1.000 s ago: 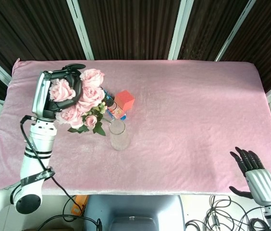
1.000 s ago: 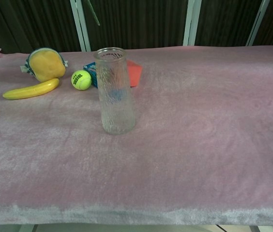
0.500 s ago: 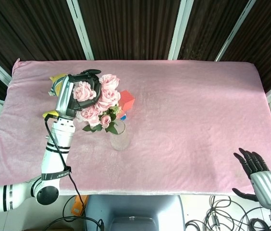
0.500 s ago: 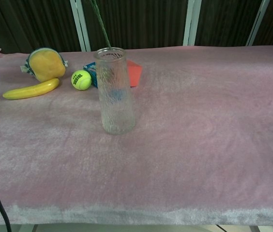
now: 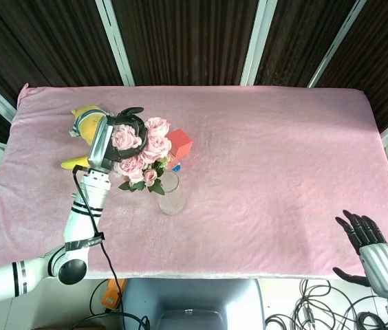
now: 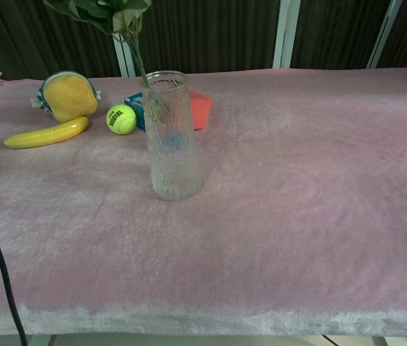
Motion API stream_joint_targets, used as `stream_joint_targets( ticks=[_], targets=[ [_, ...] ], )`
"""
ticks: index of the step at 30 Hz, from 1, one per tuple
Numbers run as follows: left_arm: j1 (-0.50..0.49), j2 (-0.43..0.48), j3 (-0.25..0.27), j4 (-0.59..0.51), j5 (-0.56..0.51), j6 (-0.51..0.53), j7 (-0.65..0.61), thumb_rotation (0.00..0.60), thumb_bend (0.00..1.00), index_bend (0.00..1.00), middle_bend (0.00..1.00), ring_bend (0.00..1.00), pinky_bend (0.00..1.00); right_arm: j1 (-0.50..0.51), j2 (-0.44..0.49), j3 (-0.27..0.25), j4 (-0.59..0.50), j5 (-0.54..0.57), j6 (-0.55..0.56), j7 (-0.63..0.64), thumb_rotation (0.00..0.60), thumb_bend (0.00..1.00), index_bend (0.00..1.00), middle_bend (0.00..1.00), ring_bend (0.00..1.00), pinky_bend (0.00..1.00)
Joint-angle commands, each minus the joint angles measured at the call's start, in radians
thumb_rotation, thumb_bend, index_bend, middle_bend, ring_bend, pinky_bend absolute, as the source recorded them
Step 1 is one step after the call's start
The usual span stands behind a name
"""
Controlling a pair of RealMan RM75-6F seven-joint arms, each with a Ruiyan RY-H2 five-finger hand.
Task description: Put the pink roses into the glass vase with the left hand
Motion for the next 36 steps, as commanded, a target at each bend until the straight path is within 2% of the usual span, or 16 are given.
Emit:
stream_joint_targets(
  ticks=[1,5,10,13,17,18,22,27,30,36],
  targets=[
    [0.006,-0.024,0.025,0.045,0.035,-0.017,-0.015,0.6,0.46,0.86,0.82,0.52,0.18,0.002,0.0,0.004,-0.002,0.007,-0.003,-0.001,0.6,0.22,0.0,0.0,0.0,0.0],
    [0.004,-0.063,0.052,0.098,0.072,-0.016,-0.002,0.6,0.46,0.83,0.8,0.51,0.18,0.003,-0.001,0.008,-0.003,0.008,-0.001,-0.004,0.6,0.22,0.0,0.0,0.0,0.0],
    [0.001,-0.084,0.068,0.127,0.1,-0.012,0.008,0.6,0.45,0.69,0.73,0.48,0.17,0.004,-0.002,0.011,-0.003,0.015,-0.005,-0.006,0.6,0.22,0.0,0.0,0.0,0.0],
    [-0.003,-0.118,0.083,0.164,0.131,0.003,0.019,0.6,0.45,0.49,0.64,0.41,0.15,0.008,0.002,0.013,-0.004,0.021,-0.01,0.003,0.6,0.22,0.0,0.0,0.0,0.0],
    [-0.013,-0.153,0.096,0.196,0.148,-0.004,0.037,0.6,0.44,0.3,0.52,0.32,0.12,0.01,0.006,0.014,-0.004,0.017,-0.009,0.015,0.6,0.22,0.0,0.0,0.0,0.0],
    [-0.016,-0.16,0.099,0.205,0.143,-0.015,0.045,0.6,0.44,0.22,0.46,0.28,0.11,0.011,0.007,0.013,-0.003,0.017,-0.012,0.019,0.6,0.22,0.0,0.0,0.0,0.0],
    [-0.014,-0.181,0.094,0.21,0.138,-0.02,0.036,0.6,0.42,0.04,0.29,0.15,0.05,0.012,0.01,0.014,-0.001,0.017,-0.011,0.027,0.6,0.22,0.0,0.0,0.0,0.0],
    [-0.011,-0.189,0.09,0.209,0.144,-0.034,0.025,0.6,0.39,0.0,0.11,0.02,0.0,0.012,0.013,0.015,0.001,0.016,-0.007,0.038,0.6,0.22,0.0,0.0,0.0,0.0],
    [-0.007,-0.175,0.092,0.19,0.131,-0.068,0.02,0.6,0.34,0.0,0.01,0.0,0.0,0.011,0.013,0.014,0.002,0.012,-0.004,0.04,0.6,0.22,0.0,0.0,0.0,0.0],
    [0.006,-0.142,0.066,0.12,0.096,-0.097,0.018,0.6,0.25,0.0,0.0,0.0,0.0,0.011,0.012,0.014,0.002,0.011,-0.002,0.038,0.6,0.22,0.0,0.0,0.0,0.0]
  ],
)
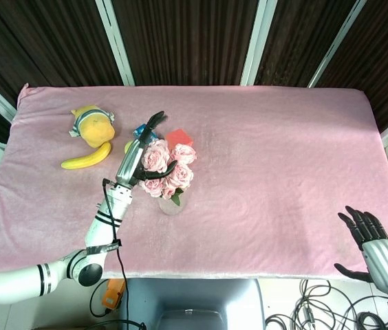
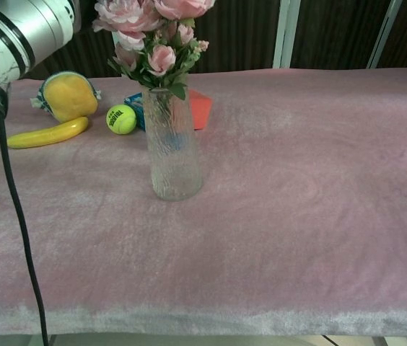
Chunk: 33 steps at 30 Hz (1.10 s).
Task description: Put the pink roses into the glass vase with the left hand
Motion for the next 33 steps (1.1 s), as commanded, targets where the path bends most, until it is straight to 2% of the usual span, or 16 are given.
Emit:
stream_joint_targets(
  ticks=[1,9,16,21,25,28,30,33],
  targets=[
    [0.01,0.029,-0.015,-0.045,-0.012,-0.021,-0.008,0.6,0.24,0.0,0.0,0.0,0.0,-0.001,-0.001,0.001,0.0,0.001,0.001,-0.002,0.6,0.22,0.0,0.0,0.0,0.0],
    [0.022,0.105,-0.025,-0.15,-0.013,-0.071,0.0,0.6,0.2,0.0,0.0,0.0,0.0,-0.006,-0.004,-0.004,0.001,-0.01,0.012,-0.011,0.6,0.22,0.0,0.0,0.0,0.0],
    [0.057,0.168,-0.054,-0.242,0.009,-0.045,-0.023,0.6,0.2,0.0,0.0,0.0,0.0,-0.009,-0.008,-0.004,0.006,-0.014,0.017,-0.013,0.6,0.22,0.0,0.0,0.0,0.0],
    [0.116,0.272,-0.051,-0.309,0.063,-0.012,-0.001,0.6,0.2,0.0,0.0,0.0,0.0,-0.007,-0.012,-0.008,0.005,-0.019,0.01,-0.026,0.6,0.22,0.0,0.0,0.0,0.0],
    [0.227,0.417,0.042,-0.338,0.177,0.016,0.046,0.599,0.24,0.0,0.0,0.0,0.0,-0.01,-0.015,-0.01,0.002,-0.018,0.01,-0.038,0.6,0.22,0.0,0.0,0.0,0.0],
    [0.336,0.484,0.155,-0.279,0.305,0.088,0.053,0.599,0.32,0.0,0.0,0.0,0.0,-0.008,-0.021,-0.009,-0.002,-0.012,0.001,-0.055,0.6,0.22,0.0,0.0,0.0,0.0],
    [0.412,0.491,0.225,-0.204,0.372,0.166,0.051,0.6,0.35,0.0,0.0,0.0,0.0,-0.005,-0.025,-0.007,-0.007,-0.004,-0.012,-0.07,0.6,0.22,0.0,0.0,0.0,0.0],
    [0.511,0.448,0.29,-0.072,0.4,0.286,0.007,0.6,0.37,0.0,0.0,0.0,0.0,0.0,-0.034,-0.007,-0.015,0.004,-0.029,-0.098,0.6,0.22,0.0,0.0,0.0,0.0]
  ],
)
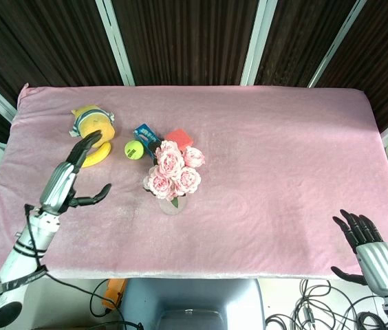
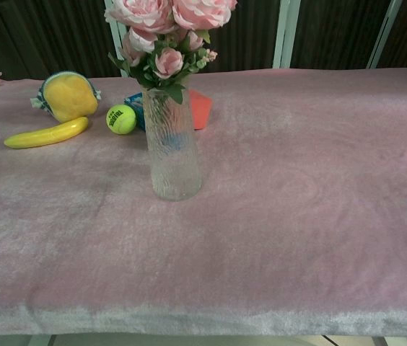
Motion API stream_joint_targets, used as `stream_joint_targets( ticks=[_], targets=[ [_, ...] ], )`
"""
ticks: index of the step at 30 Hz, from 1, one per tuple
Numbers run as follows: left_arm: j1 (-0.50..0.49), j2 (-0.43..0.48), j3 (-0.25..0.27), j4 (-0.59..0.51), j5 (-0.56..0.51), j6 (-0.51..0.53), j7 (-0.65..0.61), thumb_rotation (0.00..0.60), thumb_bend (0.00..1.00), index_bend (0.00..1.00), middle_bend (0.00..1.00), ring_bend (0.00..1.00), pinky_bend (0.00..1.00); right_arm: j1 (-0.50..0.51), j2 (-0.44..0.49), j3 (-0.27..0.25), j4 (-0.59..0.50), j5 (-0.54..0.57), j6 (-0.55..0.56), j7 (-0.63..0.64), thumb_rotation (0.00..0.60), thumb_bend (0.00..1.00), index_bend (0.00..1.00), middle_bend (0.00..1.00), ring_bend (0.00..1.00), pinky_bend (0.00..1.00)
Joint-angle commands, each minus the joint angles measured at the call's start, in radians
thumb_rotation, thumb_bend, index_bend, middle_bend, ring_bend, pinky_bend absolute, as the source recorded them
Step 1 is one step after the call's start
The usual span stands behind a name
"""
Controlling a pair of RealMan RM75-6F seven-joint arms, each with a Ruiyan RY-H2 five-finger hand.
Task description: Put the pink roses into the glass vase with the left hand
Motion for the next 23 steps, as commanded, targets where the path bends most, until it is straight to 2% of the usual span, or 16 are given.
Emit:
stream_joint_targets(
  ticks=[1,5,8,11,12,14,17,23],
  targets=[
    [0.166,-0.029,0.123,0.226,0.081,0.197,-0.018,0.6,0.37,0.0,0.0,0.0,0.0,0.006,-0.011,0.001,-0.007,0.007,-0.018,-0.031,0.6,0.22,0.0,0.0,0.0,0.0],
    [0.246,-0.127,0.208,0.454,0.128,0.276,0.065,0.6,0.38,0.0,0.0,0.0,0.0,0.015,-0.029,0.002,-0.016,0.014,-0.043,-0.077,0.6,0.22,0.0,0.0,0.0,0.0],
    [0.297,-0.183,0.256,0.542,0.128,0.295,0.039,0.6,0.38,0.0,0.0,0.0,0.0,0.013,-0.033,0.002,-0.018,0.016,-0.043,-0.097,0.6,0.22,0.0,0.0,0.0,0.0],
    [0.334,-0.238,0.283,0.653,0.134,0.317,0.127,0.6,0.38,0.0,0.0,0.0,0.0,0.006,-0.034,-0.001,-0.021,0.016,-0.035,-0.109,0.6,0.22,0.0,0.0,0.0,0.0],
    [0.34,-0.236,0.287,0.662,0.136,0.32,0.193,0.6,0.38,0.0,0.0,0.0,0.0,0.004,-0.036,0.0,-0.021,0.015,-0.03,-0.113,0.6,0.22,0.0,0.0,0.0,0.0],
    [0.352,-0.242,0.269,0.644,0.146,0.378,0.246,0.6,0.38,0.0,0.0,0.0,0.0,0.003,-0.04,0.002,-0.025,0.012,-0.024,-0.118,0.6,0.22,0.0,0.0,0.0,0.0],
    [0.363,-0.235,0.277,0.633,0.167,0.403,0.239,0.6,0.38,0.0,0.0,0.0,0.0,0.004,-0.049,0.006,-0.021,0.016,-0.024,-0.129,0.6,0.22,0.0,0.0,0.0,0.0],
    [0.36,-0.237,0.273,0.634,0.164,0.385,0.266,0.6,0.37,0.0,0.0,0.0,0.0,0.006,-0.058,0.002,-0.018,0.029,-0.046,-0.153,0.6,0.22,0.0,0.0,0.0,0.0]
  ],
)
